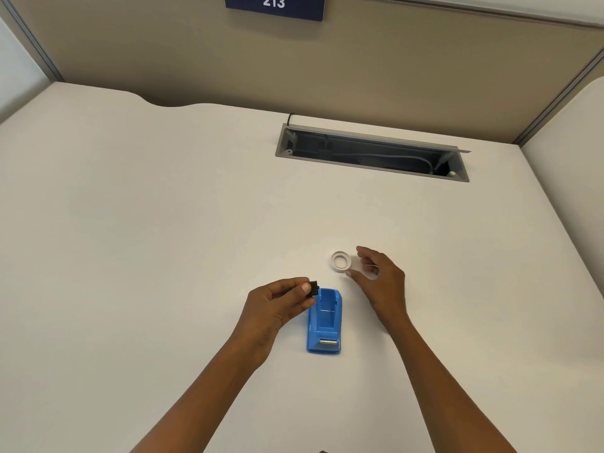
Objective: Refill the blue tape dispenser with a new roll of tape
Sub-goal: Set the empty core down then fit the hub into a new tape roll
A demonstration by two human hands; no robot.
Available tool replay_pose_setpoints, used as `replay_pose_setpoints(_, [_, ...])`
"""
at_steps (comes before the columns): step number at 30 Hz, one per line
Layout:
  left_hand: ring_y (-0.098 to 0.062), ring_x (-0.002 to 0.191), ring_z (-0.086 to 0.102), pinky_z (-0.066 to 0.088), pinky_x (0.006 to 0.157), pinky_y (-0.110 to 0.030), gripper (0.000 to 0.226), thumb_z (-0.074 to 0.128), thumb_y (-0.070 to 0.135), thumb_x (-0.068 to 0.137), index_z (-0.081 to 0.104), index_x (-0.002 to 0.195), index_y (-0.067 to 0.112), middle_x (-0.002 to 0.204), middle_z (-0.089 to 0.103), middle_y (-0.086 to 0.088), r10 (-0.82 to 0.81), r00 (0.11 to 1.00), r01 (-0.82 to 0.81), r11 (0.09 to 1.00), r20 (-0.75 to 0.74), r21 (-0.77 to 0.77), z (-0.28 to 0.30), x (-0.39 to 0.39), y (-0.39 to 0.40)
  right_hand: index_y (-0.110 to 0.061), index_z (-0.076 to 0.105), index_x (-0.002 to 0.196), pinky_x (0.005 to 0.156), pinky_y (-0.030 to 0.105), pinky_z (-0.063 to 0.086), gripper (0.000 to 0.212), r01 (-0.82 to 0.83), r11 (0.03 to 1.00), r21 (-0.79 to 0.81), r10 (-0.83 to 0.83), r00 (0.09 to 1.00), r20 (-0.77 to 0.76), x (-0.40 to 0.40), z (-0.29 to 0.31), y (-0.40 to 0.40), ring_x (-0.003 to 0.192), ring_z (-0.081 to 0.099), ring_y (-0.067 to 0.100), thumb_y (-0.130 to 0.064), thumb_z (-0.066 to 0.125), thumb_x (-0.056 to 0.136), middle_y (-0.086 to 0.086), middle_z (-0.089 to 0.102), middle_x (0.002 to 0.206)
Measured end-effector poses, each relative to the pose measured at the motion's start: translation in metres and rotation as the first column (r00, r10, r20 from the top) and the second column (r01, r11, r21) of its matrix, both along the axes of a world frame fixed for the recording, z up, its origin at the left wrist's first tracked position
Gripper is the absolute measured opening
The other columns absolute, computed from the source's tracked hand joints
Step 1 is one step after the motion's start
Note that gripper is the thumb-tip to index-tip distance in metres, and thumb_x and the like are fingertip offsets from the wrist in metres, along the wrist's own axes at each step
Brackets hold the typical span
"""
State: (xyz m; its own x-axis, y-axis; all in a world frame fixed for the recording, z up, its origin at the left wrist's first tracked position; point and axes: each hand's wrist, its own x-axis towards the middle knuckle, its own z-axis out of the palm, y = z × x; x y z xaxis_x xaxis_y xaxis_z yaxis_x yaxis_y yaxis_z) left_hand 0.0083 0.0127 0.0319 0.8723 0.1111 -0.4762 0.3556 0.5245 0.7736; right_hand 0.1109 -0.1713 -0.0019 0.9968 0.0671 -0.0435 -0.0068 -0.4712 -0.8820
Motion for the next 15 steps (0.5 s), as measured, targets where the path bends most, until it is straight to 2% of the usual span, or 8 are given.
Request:
replay_pose_setpoints(3, [-0.022,0.093,0.070,0.055,0.070,-0.020,0.035,0.078,0.026,0.059,0.074,0.092,0.014,0.099,0.074,-0.006,-0.001,1.000,0.001,1.000,0.003,-0.010,0.000,0.000,-0.001,-0.012,0.066,0.115,0.078,0.002,0.044,0.042,0.028,1.000,0.011,-0.027,1.000,-0.007,-0.006,0.003,-0.023,0.094,0.061,0.014,-0.006,0.077,0.075,0.000,0.067,0.107])
replay_pose_setpoints(7, [-0.021,0.094,0.070,0.055,0.071,-0.020,0.036,0.078,0.023,0.062,0.073,0.095,0.012,0.100,0.073,-0.007,-0.017,1.000,0.017,1.000,0.013,-0.009,0.000,0.000,-0.004,-0.015,0.068,0.111,0.080,0.010,0.044,0.038,0.029,0.998,-0.047,-0.031,0.999,-0.033,-0.023,0.005,-0.056,0.096,0.064,0.016,-0.008,0.078,0.075,-0.001,0.068,0.106])
replay_pose_setpoints(12, [-0.022,0.091,0.070,0.056,0.069,-0.021,0.034,0.077,0.022,0.062,0.073,0.094,0.013,0.097,0.074,-0.006,-0.022,1.000,0.022,1.000,0.000,-0.001,0.001,0.000,-0.009,-0.025,0.067,0.106,0.081,0.009,0.041,0.034,-0.001,0.993,-0.118,-0.004,0.999,-0.046,-0.049,0.005,-0.081,0.097,0.061,0.010,-0.013,0.078,0.076,-0.005,0.066,0.108])
replay_pose_setpoints(15, [-0.022,0.091,0.070,0.056,0.070,-0.021,0.033,0.077,0.022,0.062,0.074,0.093,0.013,0.097,0.074,-0.007,-0.026,1.000,0.026,1.000,-0.002,0.000,0.002,-0.001,-0.010,-0.023,0.067,0.107,0.091,0.020,0.042,0.039,-0.039,0.985,-0.166,0.032,0.999,-0.043,-0.060,0.004,-0.085,0.103,0.060,0.013,-0.013,0.081,0.072,-0.005,0.065,0.112])
